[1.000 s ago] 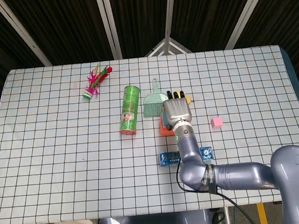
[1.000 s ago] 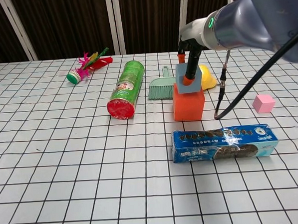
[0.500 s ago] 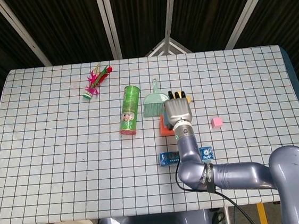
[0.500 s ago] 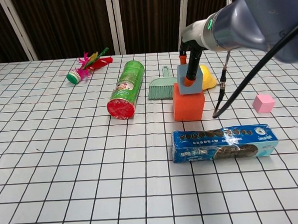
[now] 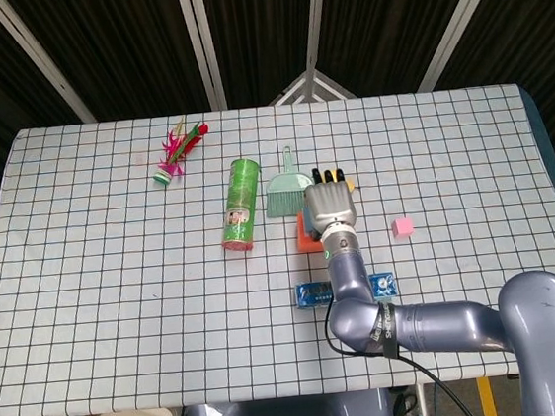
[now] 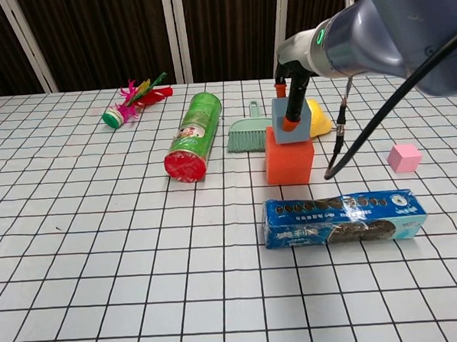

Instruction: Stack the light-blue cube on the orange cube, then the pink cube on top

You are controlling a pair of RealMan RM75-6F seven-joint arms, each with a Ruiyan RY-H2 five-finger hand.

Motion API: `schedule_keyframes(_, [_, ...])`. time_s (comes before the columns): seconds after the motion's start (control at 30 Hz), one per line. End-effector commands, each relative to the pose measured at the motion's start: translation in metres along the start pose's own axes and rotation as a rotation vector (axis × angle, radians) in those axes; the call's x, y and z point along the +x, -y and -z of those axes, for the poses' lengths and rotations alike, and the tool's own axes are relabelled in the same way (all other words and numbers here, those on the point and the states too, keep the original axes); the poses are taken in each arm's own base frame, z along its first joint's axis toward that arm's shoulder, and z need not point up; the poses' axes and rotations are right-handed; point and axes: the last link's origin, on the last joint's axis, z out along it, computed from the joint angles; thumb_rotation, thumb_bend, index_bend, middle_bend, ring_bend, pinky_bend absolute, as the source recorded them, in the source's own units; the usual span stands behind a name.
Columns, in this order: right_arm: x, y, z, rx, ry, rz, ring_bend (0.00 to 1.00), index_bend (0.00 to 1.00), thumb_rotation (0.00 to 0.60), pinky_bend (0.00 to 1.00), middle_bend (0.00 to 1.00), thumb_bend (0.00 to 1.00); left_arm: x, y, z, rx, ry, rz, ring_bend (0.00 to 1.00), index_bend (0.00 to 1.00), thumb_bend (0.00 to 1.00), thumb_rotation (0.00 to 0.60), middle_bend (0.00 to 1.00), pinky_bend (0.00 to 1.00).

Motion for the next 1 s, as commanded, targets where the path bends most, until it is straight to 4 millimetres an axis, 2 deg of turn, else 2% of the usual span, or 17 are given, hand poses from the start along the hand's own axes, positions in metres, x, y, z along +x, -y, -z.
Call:
schedule_keyframes(0.03, [0.0004, 0.0011, 0.0009, 0.002, -0.001, 0.0, 0.09, 0.81, 0.6, 0.04, 0.08, 1.0, 0.0002, 0.0001, 0.0, 0.001, -0.001, 0.001, 0.0, 0.1, 0.16, 0.6, 0.0, 0.0])
schedule_keyframes(1.0, [-0.0043, 0.0019, -0.0019, -0.008, 0.015, -0.004, 0.09, 0.82, 0.6, 0.04, 0.08, 1.0, 0.0005, 0.0004, -0.0001, 0.003, -0.001, 0.001, 0.0, 0.1, 0.16, 0.6, 0.0, 0.0])
